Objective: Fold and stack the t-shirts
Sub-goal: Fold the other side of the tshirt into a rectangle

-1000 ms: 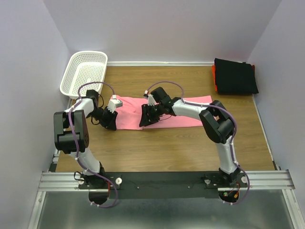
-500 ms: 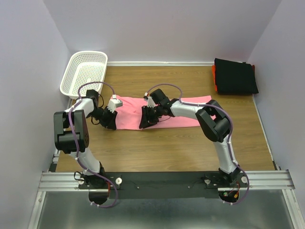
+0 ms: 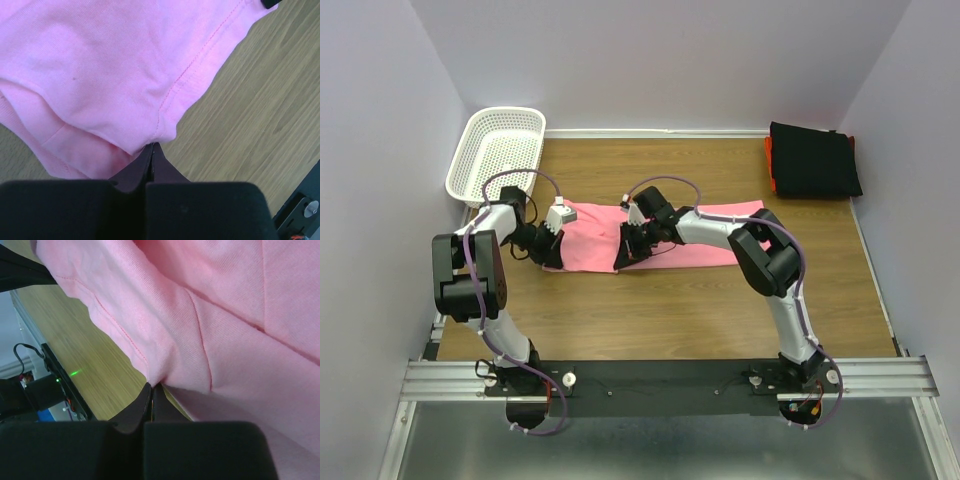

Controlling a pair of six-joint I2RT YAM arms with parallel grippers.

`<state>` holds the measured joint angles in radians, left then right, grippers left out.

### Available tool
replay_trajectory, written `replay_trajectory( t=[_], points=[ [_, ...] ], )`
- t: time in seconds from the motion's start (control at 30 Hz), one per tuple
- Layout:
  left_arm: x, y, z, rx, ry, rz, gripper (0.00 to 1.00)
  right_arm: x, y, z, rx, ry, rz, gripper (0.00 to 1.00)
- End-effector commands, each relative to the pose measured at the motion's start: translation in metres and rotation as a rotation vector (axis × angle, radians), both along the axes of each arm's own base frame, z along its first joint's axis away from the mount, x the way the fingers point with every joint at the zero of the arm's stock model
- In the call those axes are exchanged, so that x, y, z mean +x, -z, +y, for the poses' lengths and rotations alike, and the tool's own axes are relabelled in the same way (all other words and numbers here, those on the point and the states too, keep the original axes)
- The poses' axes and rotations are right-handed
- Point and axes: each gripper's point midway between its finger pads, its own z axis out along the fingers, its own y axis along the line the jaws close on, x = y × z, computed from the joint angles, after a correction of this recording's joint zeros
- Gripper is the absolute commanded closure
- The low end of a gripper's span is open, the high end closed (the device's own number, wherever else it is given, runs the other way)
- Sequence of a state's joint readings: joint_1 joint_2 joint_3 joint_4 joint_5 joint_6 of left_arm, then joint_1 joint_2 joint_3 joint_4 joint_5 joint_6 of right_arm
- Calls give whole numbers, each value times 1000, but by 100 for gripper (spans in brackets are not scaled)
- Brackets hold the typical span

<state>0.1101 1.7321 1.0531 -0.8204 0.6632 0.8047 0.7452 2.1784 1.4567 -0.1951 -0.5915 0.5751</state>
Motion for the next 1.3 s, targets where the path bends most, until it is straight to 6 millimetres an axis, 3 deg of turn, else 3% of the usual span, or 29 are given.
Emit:
replay_trajectory(
  t=[0.0,0.3,0.63,0.9,1.1,1.23,1.27],
  points=[
    [4,-14,-2,-28,8,-27,100,5,-26,10,50,-18,-57,99],
    [14,-34,0,-24,5,-84,100,18,-52,8,83,5,-105,99],
    [20,-37,3,-16,-17,-96,100,28,-53,6,93,20,-98,100],
    [60,-72,2,-44,-34,-189,100,66,-77,1,139,71,-147,99],
    [91,-81,-2,-93,-72,-208,100,82,-73,3,154,85,-137,99],
    [88,-72,-2,-101,-65,-152,100,89,-70,4,155,96,-129,99],
    [83,-70,-1,-94,-60,-143,90,89,-69,4,154,96,-127,99]
  ],
)
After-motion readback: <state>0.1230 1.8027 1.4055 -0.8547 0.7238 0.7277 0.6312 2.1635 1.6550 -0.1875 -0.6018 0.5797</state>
